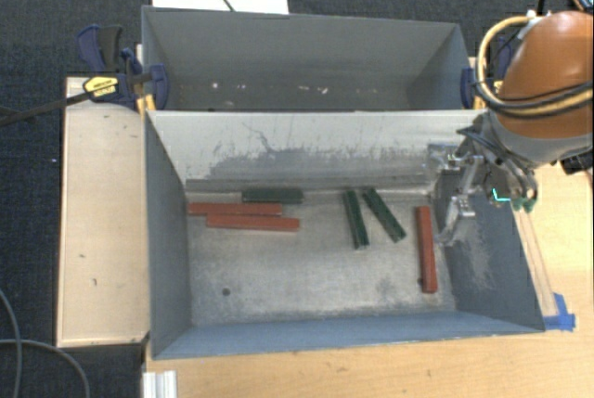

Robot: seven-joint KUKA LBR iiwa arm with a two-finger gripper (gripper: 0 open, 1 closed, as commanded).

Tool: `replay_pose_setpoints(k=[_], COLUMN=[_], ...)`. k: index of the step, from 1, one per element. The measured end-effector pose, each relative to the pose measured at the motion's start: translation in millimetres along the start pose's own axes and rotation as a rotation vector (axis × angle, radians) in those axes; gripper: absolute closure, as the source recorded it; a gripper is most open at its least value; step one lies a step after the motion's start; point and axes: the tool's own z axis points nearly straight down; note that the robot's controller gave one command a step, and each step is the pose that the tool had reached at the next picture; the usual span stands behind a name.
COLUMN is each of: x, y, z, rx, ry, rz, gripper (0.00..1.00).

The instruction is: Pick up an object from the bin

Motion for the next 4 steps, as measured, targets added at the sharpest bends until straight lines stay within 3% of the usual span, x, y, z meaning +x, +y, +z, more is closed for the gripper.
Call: replay_pose_setpoints(k=[1, 2, 3, 4], x=[-41.8, -39.6, -41.5, -40.1], y=[13.4, 1.1, 1.5, 1.2], z=[142.0, 167.7, 165.3, 167.0], rx=[0.0, 0.0, 0.0, 0.001], ry=[-0.002, -0.004, -0.009, -0.005], rz=[-0.135, -0.009, -0.013, -0.015], gripper=[0.0, 0.0, 1.0, 0.0])
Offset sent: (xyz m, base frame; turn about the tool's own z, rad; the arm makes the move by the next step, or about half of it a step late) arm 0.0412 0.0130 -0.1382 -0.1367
